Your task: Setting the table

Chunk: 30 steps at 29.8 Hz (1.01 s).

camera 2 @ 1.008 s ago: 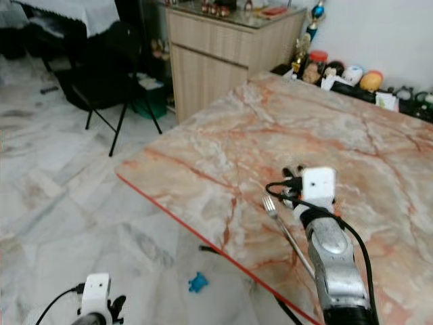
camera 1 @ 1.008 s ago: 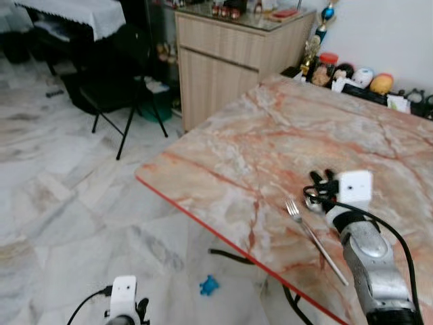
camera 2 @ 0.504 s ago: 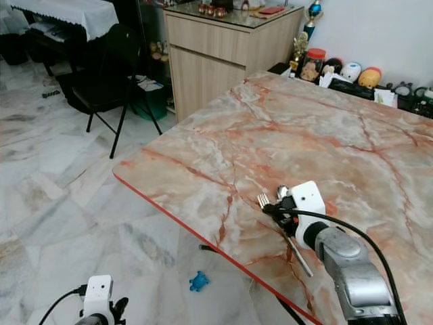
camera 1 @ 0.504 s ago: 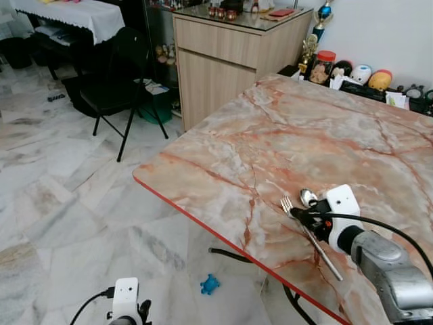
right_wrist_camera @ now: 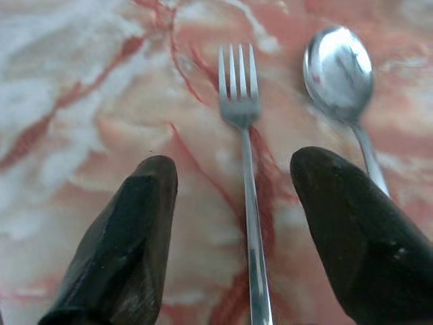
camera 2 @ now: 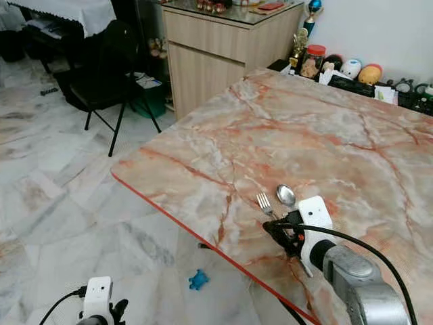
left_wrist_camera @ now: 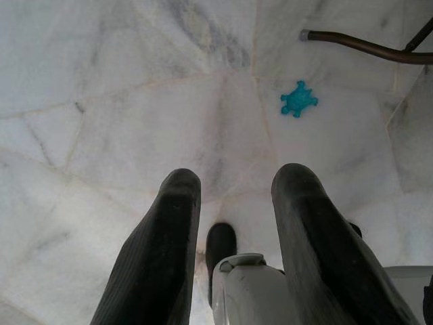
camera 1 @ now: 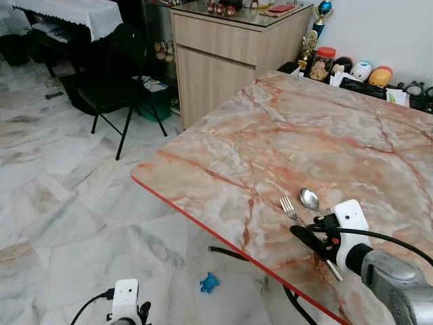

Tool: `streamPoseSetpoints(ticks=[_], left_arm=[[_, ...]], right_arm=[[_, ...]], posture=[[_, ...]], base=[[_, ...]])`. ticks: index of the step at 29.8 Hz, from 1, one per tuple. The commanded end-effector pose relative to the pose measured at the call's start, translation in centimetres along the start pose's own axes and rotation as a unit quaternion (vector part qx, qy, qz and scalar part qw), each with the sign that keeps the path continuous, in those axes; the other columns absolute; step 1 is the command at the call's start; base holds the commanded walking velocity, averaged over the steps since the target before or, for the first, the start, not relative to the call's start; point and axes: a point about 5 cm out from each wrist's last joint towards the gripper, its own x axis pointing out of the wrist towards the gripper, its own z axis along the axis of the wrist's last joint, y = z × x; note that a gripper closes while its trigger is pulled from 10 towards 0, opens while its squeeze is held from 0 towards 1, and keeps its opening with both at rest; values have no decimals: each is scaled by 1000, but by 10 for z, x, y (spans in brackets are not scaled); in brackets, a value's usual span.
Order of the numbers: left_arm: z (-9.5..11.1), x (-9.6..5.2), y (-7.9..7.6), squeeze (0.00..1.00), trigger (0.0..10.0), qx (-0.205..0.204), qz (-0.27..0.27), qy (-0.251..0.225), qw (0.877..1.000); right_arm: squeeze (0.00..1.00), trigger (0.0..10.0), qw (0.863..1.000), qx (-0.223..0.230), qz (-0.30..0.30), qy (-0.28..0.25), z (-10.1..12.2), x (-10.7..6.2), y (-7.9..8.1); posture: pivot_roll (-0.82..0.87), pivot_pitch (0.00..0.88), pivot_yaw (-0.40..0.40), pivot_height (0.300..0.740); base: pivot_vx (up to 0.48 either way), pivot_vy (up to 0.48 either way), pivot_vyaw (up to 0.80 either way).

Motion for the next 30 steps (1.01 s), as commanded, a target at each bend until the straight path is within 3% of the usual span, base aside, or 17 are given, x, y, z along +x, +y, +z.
streamPoseSetpoints(ticks=[1, 16, 30], left_arm=[[-9, -2, 3, 0, 10000, 1, 3, 20, 1000], [-10, -2, 4, 0, 10000, 2, 4, 26, 1000], [-16, -4, 4, 0, 10000, 0, 6, 33, 999]], right_arm=[[0, 10000, 1000, 4, -5, -2, 2, -2, -1], [0, 10000, 999, 39, 12, -7, -10, 6, 7], [0, 10000, 998, 54, -21, -32, -18, 17, -2]], posture=[[25, 24, -15, 736], [34, 19, -22, 736], [39, 23, -24, 736]], base=[[0, 0, 0], [0, 0, 0], [0, 0, 0]])
